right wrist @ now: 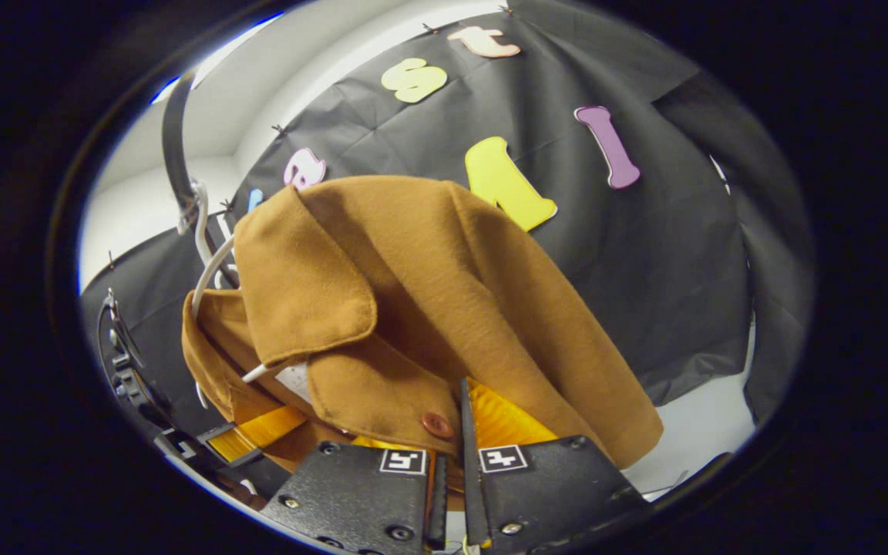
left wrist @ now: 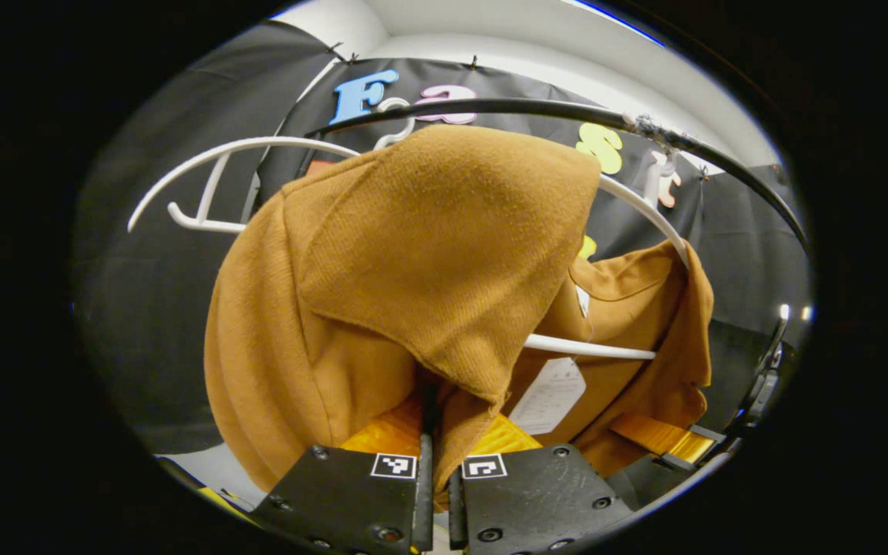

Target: Grasp the clothes on the hanger with both hands and then place them into the laundry hamper below.

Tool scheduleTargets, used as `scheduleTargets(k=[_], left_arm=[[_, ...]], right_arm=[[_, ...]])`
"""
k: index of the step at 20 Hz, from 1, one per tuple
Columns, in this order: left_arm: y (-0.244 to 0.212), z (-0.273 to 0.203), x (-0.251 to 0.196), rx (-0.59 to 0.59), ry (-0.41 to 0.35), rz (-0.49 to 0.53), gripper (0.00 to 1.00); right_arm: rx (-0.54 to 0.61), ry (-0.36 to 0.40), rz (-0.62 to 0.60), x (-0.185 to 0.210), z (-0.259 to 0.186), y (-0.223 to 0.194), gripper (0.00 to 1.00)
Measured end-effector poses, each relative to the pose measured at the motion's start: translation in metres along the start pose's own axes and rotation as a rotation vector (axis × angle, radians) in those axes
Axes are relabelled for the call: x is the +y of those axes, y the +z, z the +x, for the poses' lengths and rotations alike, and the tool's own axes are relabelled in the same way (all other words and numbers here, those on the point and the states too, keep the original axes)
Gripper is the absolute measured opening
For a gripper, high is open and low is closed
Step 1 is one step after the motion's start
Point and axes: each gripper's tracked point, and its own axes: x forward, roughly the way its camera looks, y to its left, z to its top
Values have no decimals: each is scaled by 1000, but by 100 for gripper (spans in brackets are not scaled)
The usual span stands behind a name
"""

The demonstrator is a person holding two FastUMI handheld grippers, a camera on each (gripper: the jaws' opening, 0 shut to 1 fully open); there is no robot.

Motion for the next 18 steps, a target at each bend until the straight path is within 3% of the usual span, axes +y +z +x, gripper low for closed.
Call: scheduleTargets(k=[3,8,9,13,16,17,18], left_arm=[[5,-13,2,-1,-25,31,7],[4,-35,-2,-6,-51,56,7],[5,-40,-2,-11,-50,65,2],[18,-60,7,-56,-1,103,2],[38,-72,16,-96,18,82,2],[46,-75,19,-107,22,78,7],[53,-78,24,-120,23,76,2]], right_arm=[[-34,-5,-8,-6,-14,14,10],[-47,-20,-1,-15,-32,18,6],[-53,-20,2,-15,-35,22,6],[-92,-25,26,-14,-47,37,6],[-125,-2,117,-13,-50,54,6],[-137,3,153,-14,-51,61,6],[-145,1,173,-17,-49,65,6]])
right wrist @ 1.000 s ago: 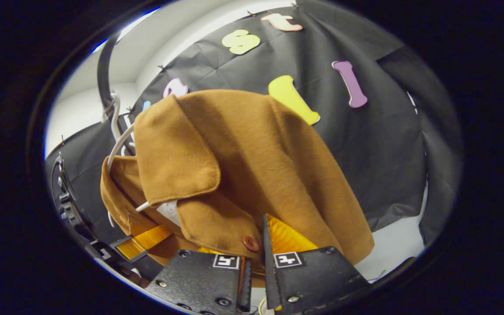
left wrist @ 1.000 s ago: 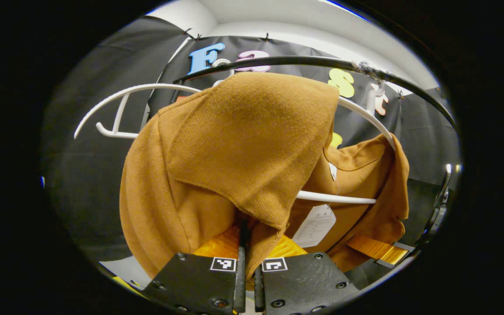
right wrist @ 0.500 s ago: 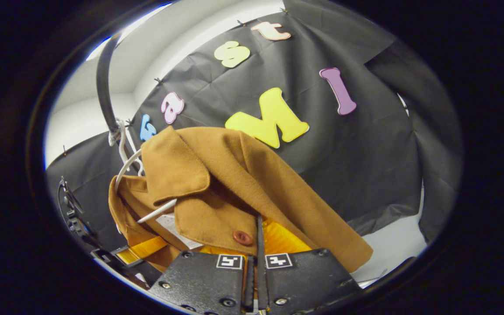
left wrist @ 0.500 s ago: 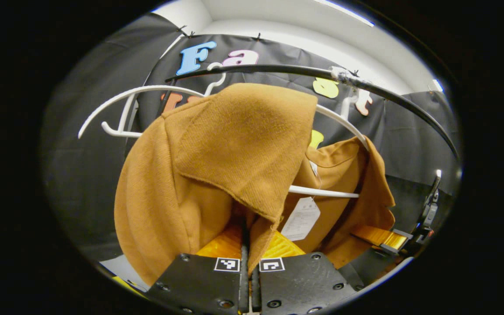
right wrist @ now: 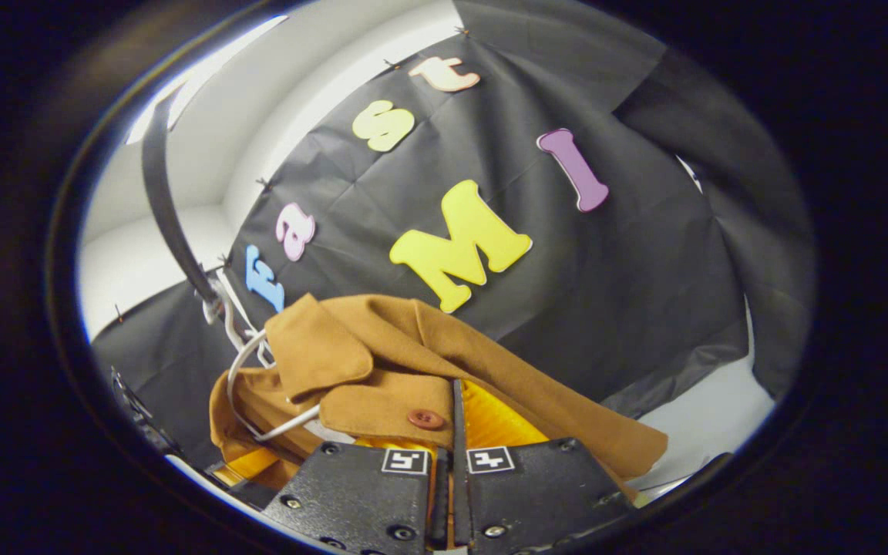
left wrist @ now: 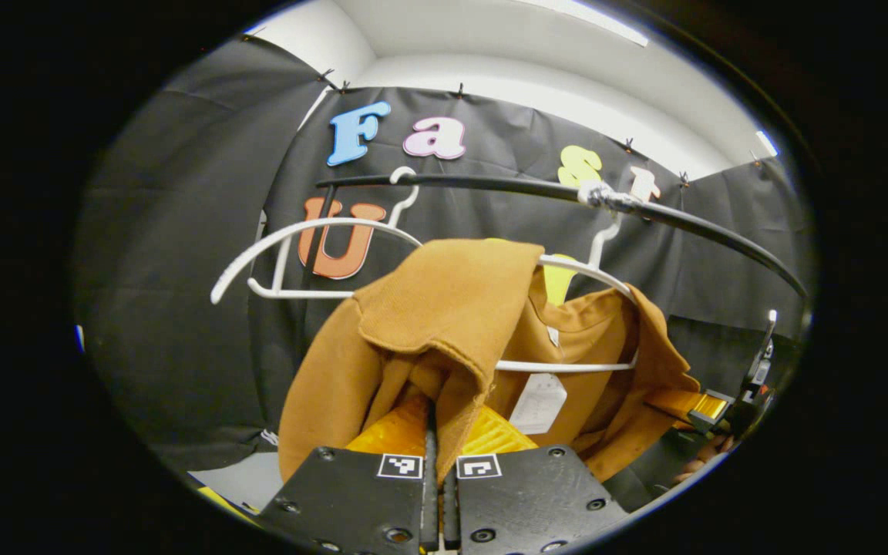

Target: Grasp the clothes on the hanger with both hands and then place them into the laundry hamper below.

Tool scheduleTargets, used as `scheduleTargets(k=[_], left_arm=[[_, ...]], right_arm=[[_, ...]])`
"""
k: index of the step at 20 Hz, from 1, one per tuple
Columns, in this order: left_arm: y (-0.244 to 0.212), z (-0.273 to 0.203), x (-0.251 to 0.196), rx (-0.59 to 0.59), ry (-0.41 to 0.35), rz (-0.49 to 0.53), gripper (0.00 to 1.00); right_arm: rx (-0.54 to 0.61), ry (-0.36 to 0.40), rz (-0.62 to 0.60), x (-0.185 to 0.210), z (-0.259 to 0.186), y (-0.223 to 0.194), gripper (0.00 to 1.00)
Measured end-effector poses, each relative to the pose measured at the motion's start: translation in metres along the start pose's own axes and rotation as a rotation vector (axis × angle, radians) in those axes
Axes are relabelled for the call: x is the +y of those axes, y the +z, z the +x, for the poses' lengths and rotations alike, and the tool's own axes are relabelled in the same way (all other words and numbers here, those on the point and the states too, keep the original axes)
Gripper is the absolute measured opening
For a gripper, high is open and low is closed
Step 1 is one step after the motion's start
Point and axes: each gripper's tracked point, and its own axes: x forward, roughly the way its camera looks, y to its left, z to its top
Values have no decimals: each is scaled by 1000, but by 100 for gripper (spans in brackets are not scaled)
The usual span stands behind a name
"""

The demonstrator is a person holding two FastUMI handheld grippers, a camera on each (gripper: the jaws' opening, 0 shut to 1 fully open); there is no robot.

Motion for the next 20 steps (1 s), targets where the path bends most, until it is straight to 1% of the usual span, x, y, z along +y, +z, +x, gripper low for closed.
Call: scheduleTargets(k=[3,5,6,7,9,12,14,15,16,17,18,20], left_arm=[[15,-3,11,-27,2,6,2],[23,-3,16,-43,1,2,2],[25,-4,17,-50,1,-7,2],[28,-4,17,-54,2,-18,2],[35,-6,20,-69,8,-25,2],[51,-3,32,-96,23,12,2],[60,0,41,-111,22,14,2],[66,2,44,-120,21,4,0],[70,5,49,-120,16,-9,2],[73,7,53,-120,16,-15,7],[76,10,56,-121,17,-16,2],[81,11,57,-126,12,-22,2]], right_arm=[[-8,1,12,-3,4,7,5],[-1,26,53,2,10,14,5],[4,31,73,1,15,17,2],[4,39,94,0,17,19,5],[-15,56,128,0,18,30,5],[-50,71,198,-5,22,46,5],[-53,73,219,-8,26,48,5],[-52,74,220,-8,29,49,5],[-50,80,220,-7,33,51,5],[-55,84,222,-6,36,55,5],[-57,88,226,-7,41,60,5],[-56,91,246,-11,47,64,5]])
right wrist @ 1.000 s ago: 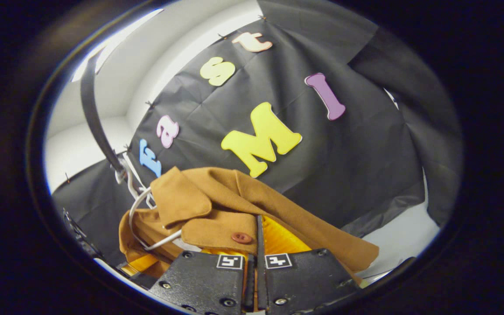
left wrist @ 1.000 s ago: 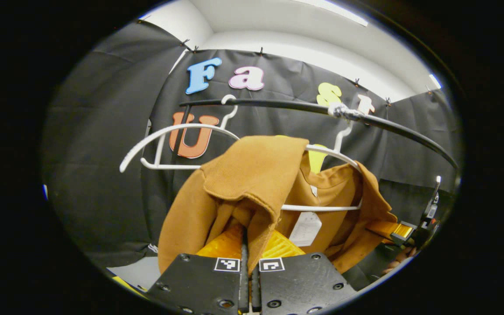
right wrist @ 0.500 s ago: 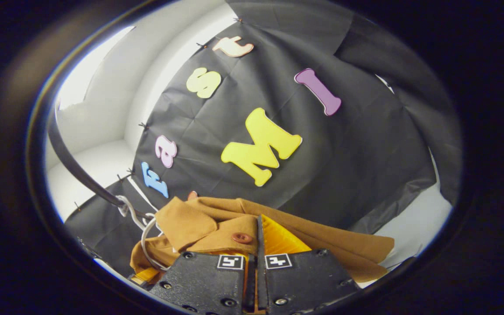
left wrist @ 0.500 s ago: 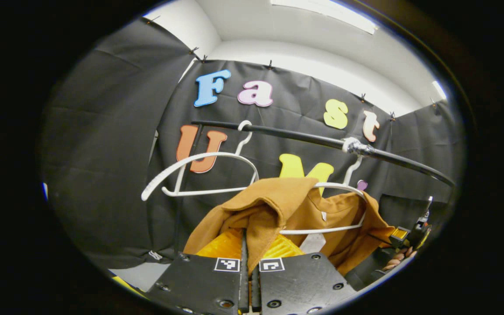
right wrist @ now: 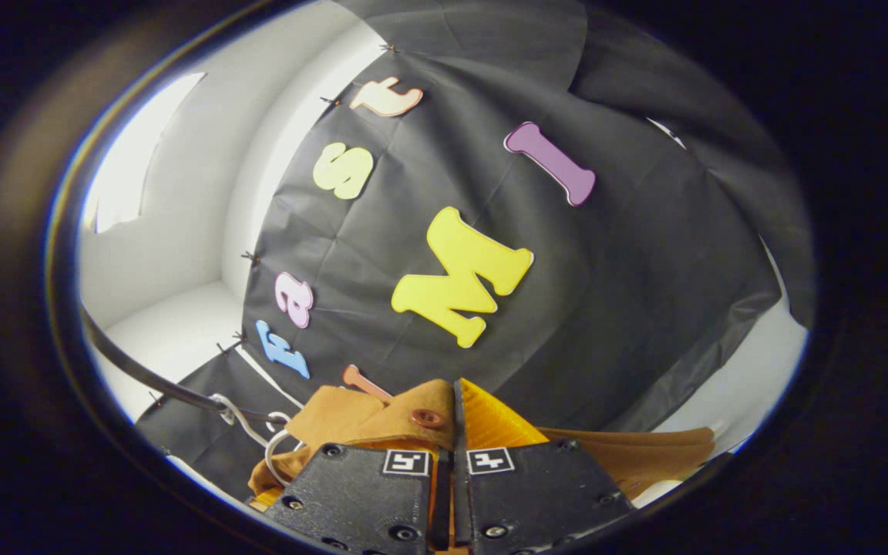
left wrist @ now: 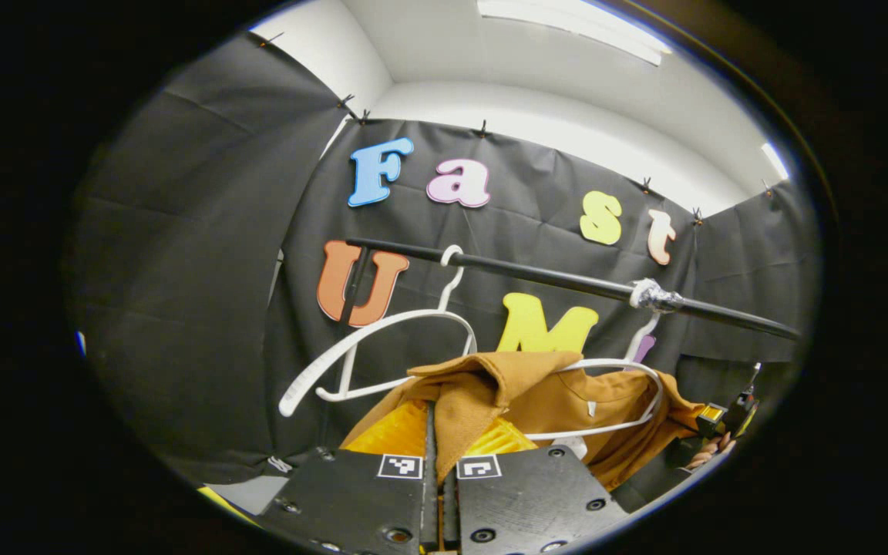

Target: Grasp the clothes on the hanger with both hands and then place them into the laundry hamper below.

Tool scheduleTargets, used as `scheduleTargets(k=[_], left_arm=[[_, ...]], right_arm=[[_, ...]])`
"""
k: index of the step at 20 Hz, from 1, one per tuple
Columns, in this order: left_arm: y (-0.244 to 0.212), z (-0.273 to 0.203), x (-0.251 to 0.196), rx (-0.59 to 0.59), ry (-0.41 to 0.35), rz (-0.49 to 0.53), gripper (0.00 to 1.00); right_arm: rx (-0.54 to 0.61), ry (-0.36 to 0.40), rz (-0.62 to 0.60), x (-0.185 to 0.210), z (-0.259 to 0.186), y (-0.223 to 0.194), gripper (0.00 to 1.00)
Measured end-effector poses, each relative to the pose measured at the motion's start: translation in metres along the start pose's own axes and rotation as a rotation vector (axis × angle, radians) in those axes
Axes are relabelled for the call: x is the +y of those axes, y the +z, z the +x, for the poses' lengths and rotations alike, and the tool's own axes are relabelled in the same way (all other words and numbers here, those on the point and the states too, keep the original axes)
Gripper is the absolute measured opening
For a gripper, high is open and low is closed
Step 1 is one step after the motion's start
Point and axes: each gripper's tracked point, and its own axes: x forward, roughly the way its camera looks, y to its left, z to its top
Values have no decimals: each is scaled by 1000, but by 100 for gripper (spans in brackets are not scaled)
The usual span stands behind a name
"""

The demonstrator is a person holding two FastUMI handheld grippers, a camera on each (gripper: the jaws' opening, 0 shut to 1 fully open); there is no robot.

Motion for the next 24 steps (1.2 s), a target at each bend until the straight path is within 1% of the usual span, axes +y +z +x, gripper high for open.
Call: scheduleTargets(k=[1,2,3,4,5,6,7,8,9,10,11,13,14,17,19,20,21,22,24], left_arm=[[-1,1,-1,3,-6,-7,2],[-1,1,-3,5,-14,-13,7],[-1,2,-2,10,-18,-14,7],[0,4,-1,11,-19,-8,2],[3,5,3,7,-12,9,7],[8,7,11,-16,19,63,2],[7,12,21,-19,33,92,2],[2,16,22,0,23,68,7],[3,17,23,1,16,50,6],[10,20,33,-9,28,59,6],[18,22,40,-14,38,62,1],[21,30,48,-6,37,35,1],[15,32,50,12,30,15,1],[-12,29,51,61,22,8,1],[-23,31,56,87,18,-3,1],[-26,33,58,96,16,-10,1],[-28,34,59,102,13,-13,1],[-31,34,60,107,10,-20,1],[-37,34,62,113,0,-49,1]], right_arm=[[4,0,5,-2,4,0,5],[9,3,10,-4,7,0,5],[15,7,13,-3,9,-1,5],[18,13,11,-3,12,0,5],[23,18,6,-2,14,0,5],[28,25,4,-3,18,1,5],[33,25,8,-4,21,1,5],[40,27,13,-7,24,1,5],[45,28,11,-7,26,1,5],[46,32,10,-8,29,3,5],[46,40,7,-7,33,5,5],[51,44,-7,-8,42,8,5],[57,40,-13,-13,49,8,5],[95,41,44,-22,58,-2,5],[99,46,47,-26,61,-2,5],[104,44,36,-26,64,-1,2],[112,41,26,-27,65,-3,5],[127,39,24,-28,67,-7,5],[148,44,58,-30,65,-11,5]])
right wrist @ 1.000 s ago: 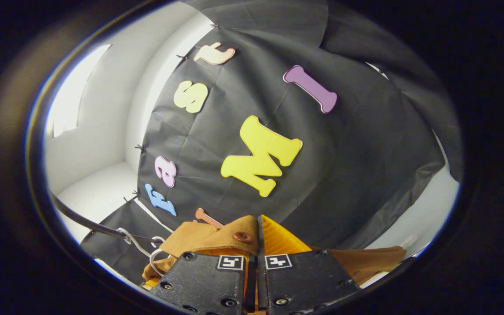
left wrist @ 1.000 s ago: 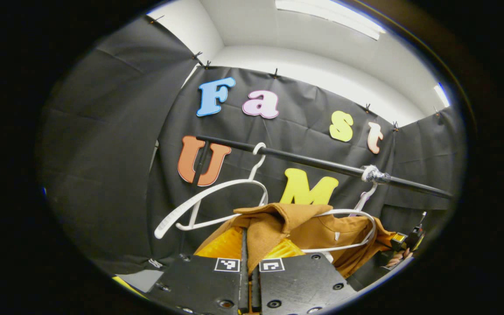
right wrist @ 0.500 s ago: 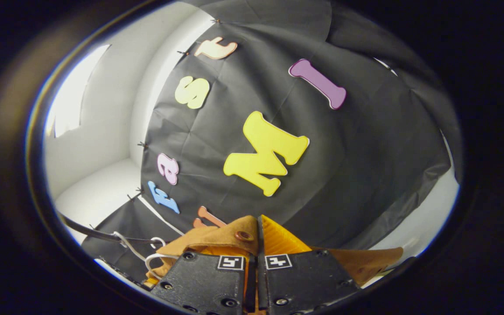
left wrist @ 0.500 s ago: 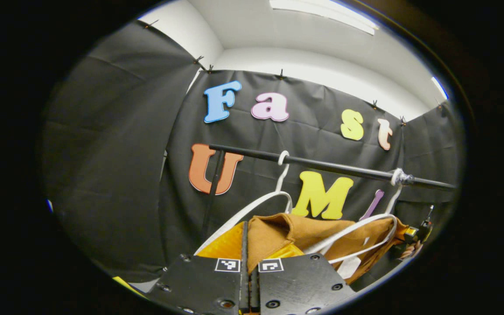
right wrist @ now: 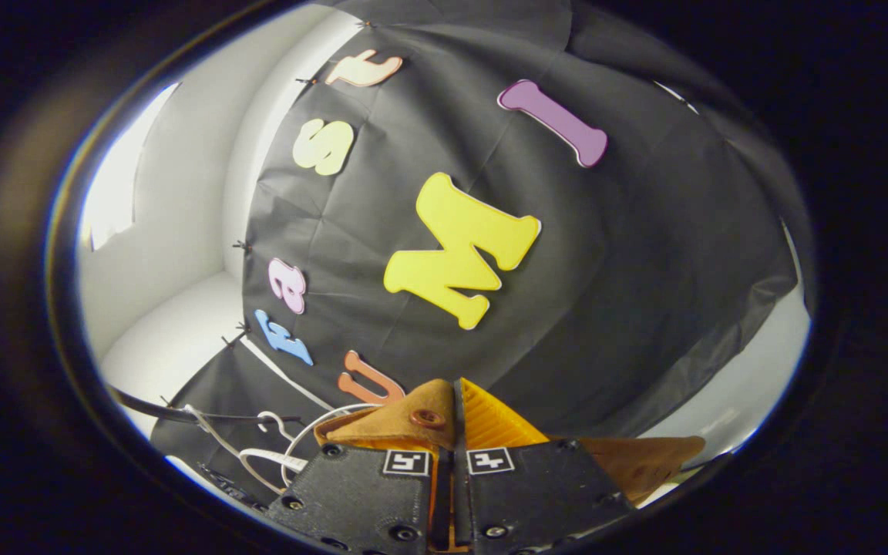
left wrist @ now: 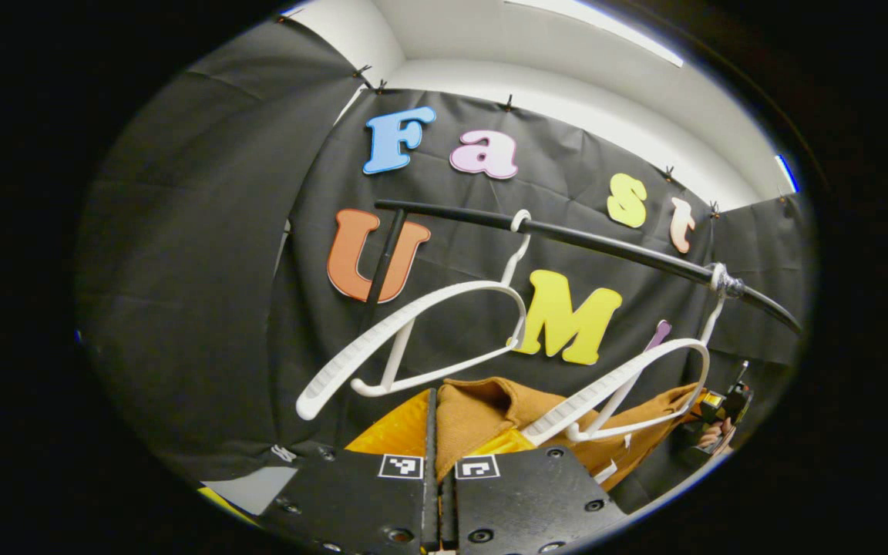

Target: Grasp the clothes on the hanger with both hands and then place them into the laundry hamper below.

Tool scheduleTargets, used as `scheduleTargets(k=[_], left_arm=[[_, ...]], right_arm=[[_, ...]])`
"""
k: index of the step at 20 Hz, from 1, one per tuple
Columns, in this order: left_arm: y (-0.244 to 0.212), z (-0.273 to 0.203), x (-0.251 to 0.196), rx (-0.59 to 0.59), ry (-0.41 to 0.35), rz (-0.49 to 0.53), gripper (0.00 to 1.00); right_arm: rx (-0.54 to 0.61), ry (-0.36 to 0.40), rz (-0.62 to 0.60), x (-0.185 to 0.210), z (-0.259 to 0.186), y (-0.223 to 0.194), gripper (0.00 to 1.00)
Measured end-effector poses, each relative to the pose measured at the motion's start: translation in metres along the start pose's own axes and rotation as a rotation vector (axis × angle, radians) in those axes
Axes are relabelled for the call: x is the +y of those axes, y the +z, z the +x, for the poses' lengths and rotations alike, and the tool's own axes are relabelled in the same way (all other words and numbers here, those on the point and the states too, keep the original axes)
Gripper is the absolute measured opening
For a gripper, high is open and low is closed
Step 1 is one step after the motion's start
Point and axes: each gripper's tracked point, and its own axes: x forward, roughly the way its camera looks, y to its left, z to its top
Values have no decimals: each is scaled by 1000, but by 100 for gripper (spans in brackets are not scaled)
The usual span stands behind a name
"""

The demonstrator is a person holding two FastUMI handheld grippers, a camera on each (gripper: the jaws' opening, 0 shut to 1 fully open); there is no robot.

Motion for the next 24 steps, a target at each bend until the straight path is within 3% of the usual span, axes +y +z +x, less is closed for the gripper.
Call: scheduleTargets(k=[3,6,7,8,17,18,19,24], left_arm=[[-13,2,6,25,0,-48,1],[-37,4,8,65,-7,-76,1],[-41,3,7,73,-8,-78,6],[-47,1,6,81,-11,-74,1],[-79,-25,-3,127,-42,-125,1],[-84,-28,-6,145,-45,-132,6],[-91,-31,-10,159,-48,-124,1],[-101,-51,-43,182,-111,-83,1]], right_arm=[[14,1,45,-9,3,-6,5],[49,-46,72,-25,2,-16,5],[61,-58,79,-30,1,-22,5],[65,-68,81,-33,0,-26,5],[121,-104,104,-58,-38,-70,5],[143,-106,115,-58,-42,-79,4],[167,-98,122,-56,-46,-89,5],[246,-79,100,-46,-65,-130,4]])
